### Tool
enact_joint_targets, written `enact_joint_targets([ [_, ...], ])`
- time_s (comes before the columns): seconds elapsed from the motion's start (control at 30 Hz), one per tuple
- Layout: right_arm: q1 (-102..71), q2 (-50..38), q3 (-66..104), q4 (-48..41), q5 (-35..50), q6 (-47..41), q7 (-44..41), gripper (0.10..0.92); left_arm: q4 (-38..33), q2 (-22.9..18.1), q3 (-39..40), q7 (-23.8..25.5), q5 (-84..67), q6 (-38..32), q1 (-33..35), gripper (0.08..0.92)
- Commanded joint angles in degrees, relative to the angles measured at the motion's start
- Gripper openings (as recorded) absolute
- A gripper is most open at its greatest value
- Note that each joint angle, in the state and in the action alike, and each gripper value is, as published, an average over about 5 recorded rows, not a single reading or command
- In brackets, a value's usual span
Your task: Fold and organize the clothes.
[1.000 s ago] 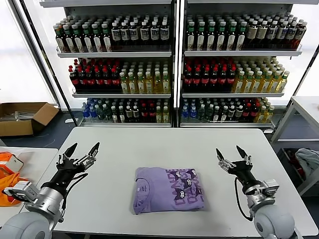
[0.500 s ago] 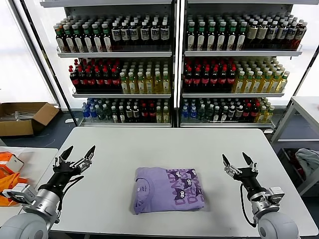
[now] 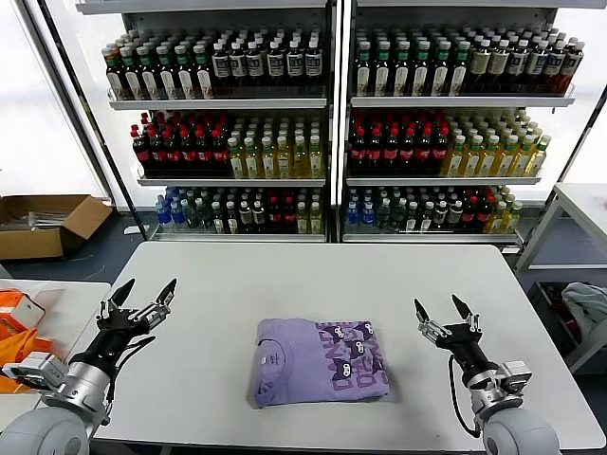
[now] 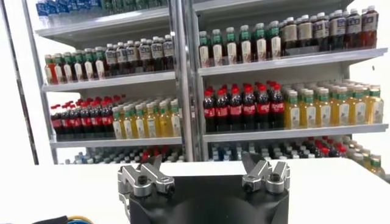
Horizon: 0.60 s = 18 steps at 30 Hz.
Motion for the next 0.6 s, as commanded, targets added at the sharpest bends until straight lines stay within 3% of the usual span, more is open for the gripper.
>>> enact_joint_targets([
  [0.03,-0.24,0.37,-0.4,0.84,-0.71,-1.0,-0.29,0.823,0.51,-0.01,-0.38,0.57,0.41,-0.59,0.54,0.823],
  [0.6,-0.36,0.33,-0.39,1.63,-0.81,-1.67,-0.24,0.823,1.49,0.16,-0.43,1.07,0.45,-1.18,0.59,0.823],
])
